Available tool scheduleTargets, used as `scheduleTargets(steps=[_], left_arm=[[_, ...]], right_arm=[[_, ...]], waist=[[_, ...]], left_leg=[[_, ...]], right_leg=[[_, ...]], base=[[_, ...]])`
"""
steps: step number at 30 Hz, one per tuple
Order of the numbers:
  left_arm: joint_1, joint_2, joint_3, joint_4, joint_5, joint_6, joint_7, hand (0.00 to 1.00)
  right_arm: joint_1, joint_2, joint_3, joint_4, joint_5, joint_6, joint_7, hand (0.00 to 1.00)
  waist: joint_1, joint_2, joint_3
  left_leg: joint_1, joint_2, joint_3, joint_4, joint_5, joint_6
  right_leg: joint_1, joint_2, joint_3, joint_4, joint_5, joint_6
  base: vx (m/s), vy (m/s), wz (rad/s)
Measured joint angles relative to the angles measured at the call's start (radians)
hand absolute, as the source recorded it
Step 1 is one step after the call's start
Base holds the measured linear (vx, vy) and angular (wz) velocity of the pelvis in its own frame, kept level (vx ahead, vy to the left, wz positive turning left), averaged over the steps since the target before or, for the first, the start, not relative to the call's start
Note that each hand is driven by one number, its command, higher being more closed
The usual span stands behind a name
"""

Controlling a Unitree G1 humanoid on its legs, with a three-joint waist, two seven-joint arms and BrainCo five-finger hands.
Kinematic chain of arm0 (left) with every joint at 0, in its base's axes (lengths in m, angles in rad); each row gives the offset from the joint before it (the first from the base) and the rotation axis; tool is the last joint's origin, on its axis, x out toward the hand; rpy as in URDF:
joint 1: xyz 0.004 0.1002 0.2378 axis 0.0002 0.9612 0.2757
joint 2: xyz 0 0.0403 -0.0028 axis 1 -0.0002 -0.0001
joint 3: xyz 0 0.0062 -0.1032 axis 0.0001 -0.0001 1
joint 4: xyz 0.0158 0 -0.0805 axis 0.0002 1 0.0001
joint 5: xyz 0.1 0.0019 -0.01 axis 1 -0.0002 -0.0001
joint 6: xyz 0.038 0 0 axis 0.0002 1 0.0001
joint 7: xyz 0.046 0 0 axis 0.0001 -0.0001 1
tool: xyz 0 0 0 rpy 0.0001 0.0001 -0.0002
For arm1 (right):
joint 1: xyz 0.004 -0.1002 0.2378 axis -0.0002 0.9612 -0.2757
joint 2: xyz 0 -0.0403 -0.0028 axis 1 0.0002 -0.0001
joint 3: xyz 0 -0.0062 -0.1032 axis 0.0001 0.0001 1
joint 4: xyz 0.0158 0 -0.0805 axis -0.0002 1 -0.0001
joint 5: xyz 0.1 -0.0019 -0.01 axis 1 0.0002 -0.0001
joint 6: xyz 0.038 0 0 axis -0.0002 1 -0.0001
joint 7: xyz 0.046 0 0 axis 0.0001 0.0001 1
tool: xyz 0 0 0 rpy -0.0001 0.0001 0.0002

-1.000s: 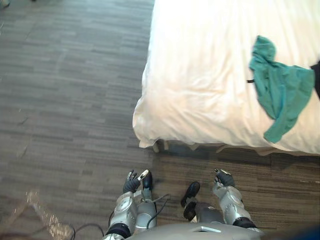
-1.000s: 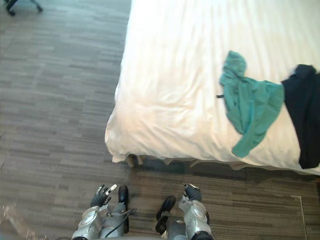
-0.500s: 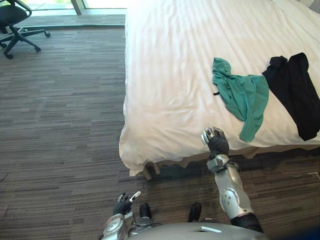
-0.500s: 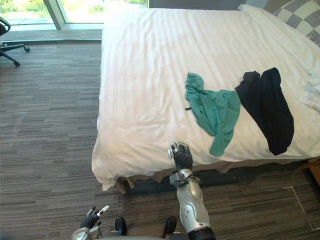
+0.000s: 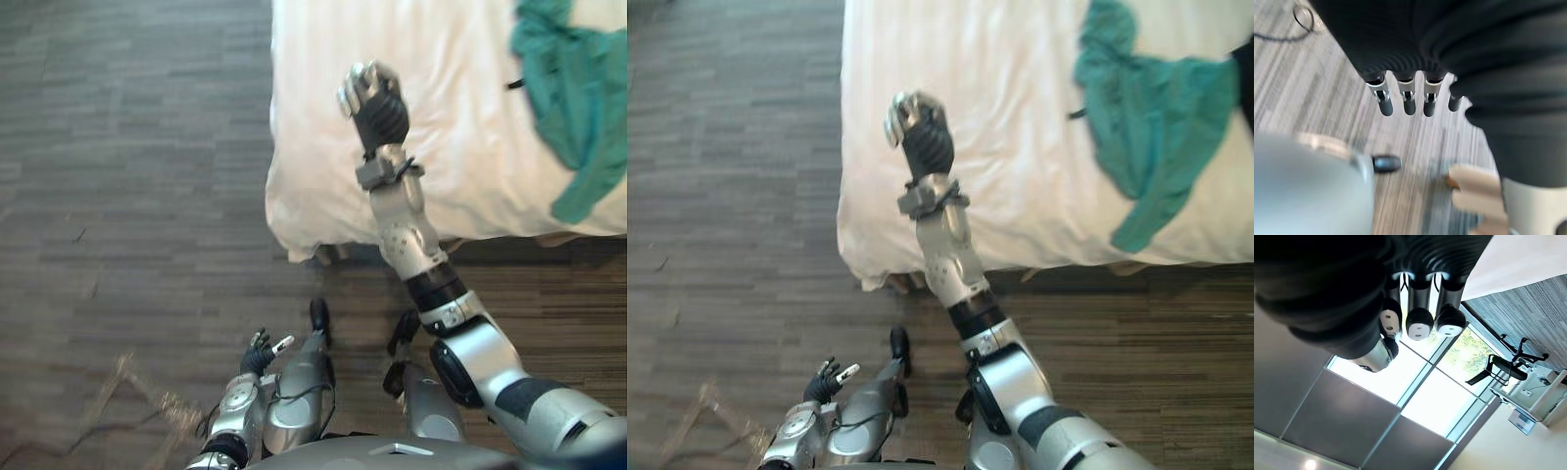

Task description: Tidy the bed and pick cloth on bed and put in laundry

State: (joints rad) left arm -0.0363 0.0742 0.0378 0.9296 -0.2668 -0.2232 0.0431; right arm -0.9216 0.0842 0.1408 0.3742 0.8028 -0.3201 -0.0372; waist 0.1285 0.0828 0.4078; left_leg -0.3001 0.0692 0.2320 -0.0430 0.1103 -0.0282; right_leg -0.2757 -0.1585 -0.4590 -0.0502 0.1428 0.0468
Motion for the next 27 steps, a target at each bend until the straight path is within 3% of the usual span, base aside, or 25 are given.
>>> scheduleTargets(steps=[4,7,12,13,19,21,22,24,25,27], left_arm=[[-0.023,-0.022,0.0,-0.025,-0.031,-0.021,0.006,0.0],[-0.035,-0.051,0.0,-0.058,-0.052,-0.037,0.006,0.0],[-0.059,-0.115,0.002,-0.064,-0.057,-0.041,0.006,0.0],[-0.061,-0.128,0.003,-0.064,-0.058,-0.042,0.006,0.0],[-0.068,-0.133,0.051,-0.048,-0.059,-0.023,0.006,0.0],[-0.067,-0.134,0.087,-0.04,-0.067,-0.018,0.007,0.0],[-0.068,-0.133,0.093,-0.041,-0.073,-0.018,0.007,0.0],[-0.067,-0.138,0.102,-0.041,-0.078,-0.018,0.006,0.0],[-0.067,-0.138,0.099,-0.04,-0.078,-0.015,0.003,0.0],[-0.066,-0.141,0.101,-0.038,-0.082,-0.005,0.004,0.0]], right_arm=[[-0.054,-0.029,-0.087,0.049,0.009,-0.024,-0.031,1.0],[-0.05,-0.067,-0.115,0.116,-0.003,-0.034,-0.057,1.0],[-0.012,-0.063,-0.087,0.116,-0.066,-0.047,-0.036,1.0],[0.015,-0.06,-0.086,0.114,-0.083,-0.047,-0.024,1.0],[0.246,-0.003,-0.136,0.065,-0.098,-0.047,0.05,1.0],[0.375,0.049,-0.196,0.034,-0.06,-0.034,0.066,1.0],[0.452,0.062,-0.26,0.051,-0.029,-0.011,0.06,1.0],[0.553,0.057,-0.422,0.187,0.032,0.014,0.009,1.0],[0.644,0.038,-0.513,0.258,0.073,0.022,-0.028,1.0],[0.763,-0.002,-0.538,0.286,0.085,0.029,-0.051,1.0]], waist=[[0.027,0.04,0.033],[0.027,0.061,0.043],[0.011,0.064,0.044],[-0.006,0.062,0.044],[-0.048,0.025,0.037],[-0.065,-0.02,0.02],[-0.066,-0.053,0.002],[-0.072,-0.092,-0.031],[-0.086,-0.101,-0.046],[-0.1,-0.106,-0.051]], left_leg=[[-0.09,-0.012,0.001,0.011,0.007,0.009],[-0.151,-0.023,0.015,0.012,0.01,0.012],[-0.159,-0.032,0.064,0.016,0.009,0.011],[-0.153,-0.032,0.068,0.016,0.006,0.008],[-0.09,-0.023,0.118,0.037,-0.034,0.019],[-0.056,-0.01,0.14,0.067,-0.067,0.017],[-0.04,0.0,0.157,0.083,-0.089,0.008],[-0.02,0.006,0.174,0.085,-0.102,0.004],[-0.011,0.007,0.179,0.08,-0.106,0.002],[0.015,0.011,0.201,0.072,-0.107,0.001]], right_leg=[[-0.096,-0.027,0.001,0.032,0.001,0.002],[-0.179,-0.052,0.012,0.067,-0.001,0.002],[-0.241,-0.079,0.062,0.14,-0.031,0.006],[-0.241,-0.082,0.064,0.154,-0.041,0.007],[-0.194,-0.077,0.094,0.155,-0.047,0.014],[-0.149,-0.061,0.119,0.129,-0.044,0.018],[-0.13,-0.052,0.134,0.114,-0.042,0.021],[-0.107,-0.035,0.143,0.087,-0.035,0.019],[-0.096,-0.03,0.144,0.075,-0.034,0.018],[-0.083,-0.024,0.16,0.068,-0.027,0.011]], base=[[0.01,0.056,0.07],[0.02,0.069,-0.04],[0.02,0.051,-0.2],[0.01,0.031,-0.02],[0.02,0.027,-0.19],[0.06,-0.001,-0.32],[0.08,-0.011,-0.41],[0.12,-0.03,-0.31],[0.12,-0.033,-0.22],[0.11,-0.014,-0.36]])
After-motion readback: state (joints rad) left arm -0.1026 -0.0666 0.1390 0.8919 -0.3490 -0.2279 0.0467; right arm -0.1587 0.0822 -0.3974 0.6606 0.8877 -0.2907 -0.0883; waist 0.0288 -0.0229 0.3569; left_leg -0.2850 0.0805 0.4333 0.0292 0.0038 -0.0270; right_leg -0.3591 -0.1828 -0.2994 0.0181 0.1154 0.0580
